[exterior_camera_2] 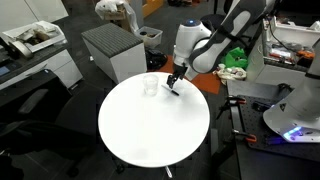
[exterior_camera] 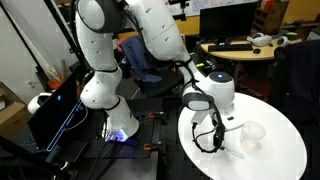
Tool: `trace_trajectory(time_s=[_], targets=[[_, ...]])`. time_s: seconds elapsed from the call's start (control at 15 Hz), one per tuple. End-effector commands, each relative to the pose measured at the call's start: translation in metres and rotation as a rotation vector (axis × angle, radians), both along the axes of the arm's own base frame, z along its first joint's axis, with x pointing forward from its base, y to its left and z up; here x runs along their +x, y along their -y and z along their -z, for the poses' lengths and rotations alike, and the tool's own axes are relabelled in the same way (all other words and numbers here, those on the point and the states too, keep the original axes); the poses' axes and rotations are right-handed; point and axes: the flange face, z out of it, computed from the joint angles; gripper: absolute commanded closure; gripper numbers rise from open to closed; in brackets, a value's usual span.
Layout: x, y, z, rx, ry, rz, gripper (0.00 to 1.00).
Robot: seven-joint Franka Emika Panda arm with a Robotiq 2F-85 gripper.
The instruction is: Put the marker into the cup.
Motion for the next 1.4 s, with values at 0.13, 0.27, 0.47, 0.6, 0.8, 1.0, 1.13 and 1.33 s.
trace_trajectory(time_s=[0.13,0.27,0.47,0.6,0.8,1.0,1.13,1.33], targets=[[0.018,0.000,0.022,0.005,0.016,0.046,0.00],[0.018,-0.001,0.028,0.014,0.009,0.057,0.00],[0.016,-0.003,0.035,0.023,-0.005,0.070,0.00],[0.015,-0.002,0.041,0.024,-0.015,0.079,0.00],[0.013,-0.001,0.048,0.026,-0.031,0.089,0.00],[0.011,0.000,0.055,0.029,-0.042,0.100,0.00],[0.010,0.001,0.059,0.032,-0.048,0.107,0.00],[0.011,0.002,0.063,0.036,-0.052,0.116,0.00]])
